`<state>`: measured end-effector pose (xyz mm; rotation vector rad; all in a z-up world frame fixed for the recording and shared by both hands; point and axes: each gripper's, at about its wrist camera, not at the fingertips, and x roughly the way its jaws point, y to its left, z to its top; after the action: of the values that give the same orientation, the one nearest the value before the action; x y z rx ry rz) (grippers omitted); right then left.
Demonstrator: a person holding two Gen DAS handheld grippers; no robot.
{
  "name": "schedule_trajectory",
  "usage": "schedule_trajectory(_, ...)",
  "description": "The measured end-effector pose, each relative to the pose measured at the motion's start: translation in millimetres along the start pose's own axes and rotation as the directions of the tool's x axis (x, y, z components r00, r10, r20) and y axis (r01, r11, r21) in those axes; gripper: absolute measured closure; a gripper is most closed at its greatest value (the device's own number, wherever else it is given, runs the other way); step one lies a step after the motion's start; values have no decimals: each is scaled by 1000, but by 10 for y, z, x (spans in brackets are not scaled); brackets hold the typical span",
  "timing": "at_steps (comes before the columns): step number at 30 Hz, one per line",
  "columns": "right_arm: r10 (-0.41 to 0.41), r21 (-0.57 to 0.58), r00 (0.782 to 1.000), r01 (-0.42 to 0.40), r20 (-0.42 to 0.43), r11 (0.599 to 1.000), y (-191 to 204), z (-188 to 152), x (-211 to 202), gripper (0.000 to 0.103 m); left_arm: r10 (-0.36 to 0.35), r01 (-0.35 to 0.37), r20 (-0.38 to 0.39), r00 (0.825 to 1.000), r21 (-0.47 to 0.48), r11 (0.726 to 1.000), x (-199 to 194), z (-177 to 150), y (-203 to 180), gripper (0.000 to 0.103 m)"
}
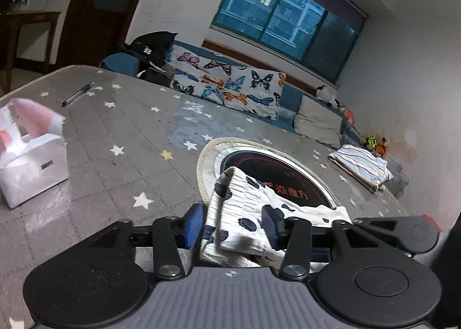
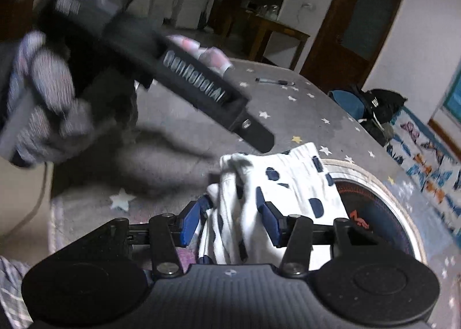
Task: Fold clothes
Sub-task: 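Grasp the folded pants edge with the left tool while the right tool grasps beside it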
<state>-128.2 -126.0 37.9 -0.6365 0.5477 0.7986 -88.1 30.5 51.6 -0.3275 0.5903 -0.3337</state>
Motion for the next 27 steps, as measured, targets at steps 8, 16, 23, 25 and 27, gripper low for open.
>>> schedule_trajectory(8,-92,-189,995,84,-35,978,249,-69,170,59,0,-2,-15,1000,-149,989,-64,-37,192,33)
schedule_trajectory(16,-80,-94,997,78,-14,992,124,-68,104,83,-83,63,-44,996,-344,937,-62,-154,307,17)
schedule_trajectory(23,-47,52,998,45,37,998,-99,-50,-49,90,-147,105,-50,988,-483,869,24,-273,296,15)
schedule_trajectory(25,-48,71,998,44,50,997,-131,-59,-84,90,-165,113,-53,985,-523,845,64,-303,288,13)
schedule_trajectory(27,-49,81,997,44,61,996,-151,-68,-117,91,-178,112,-63,982,-565,818,130,-329,286,13)
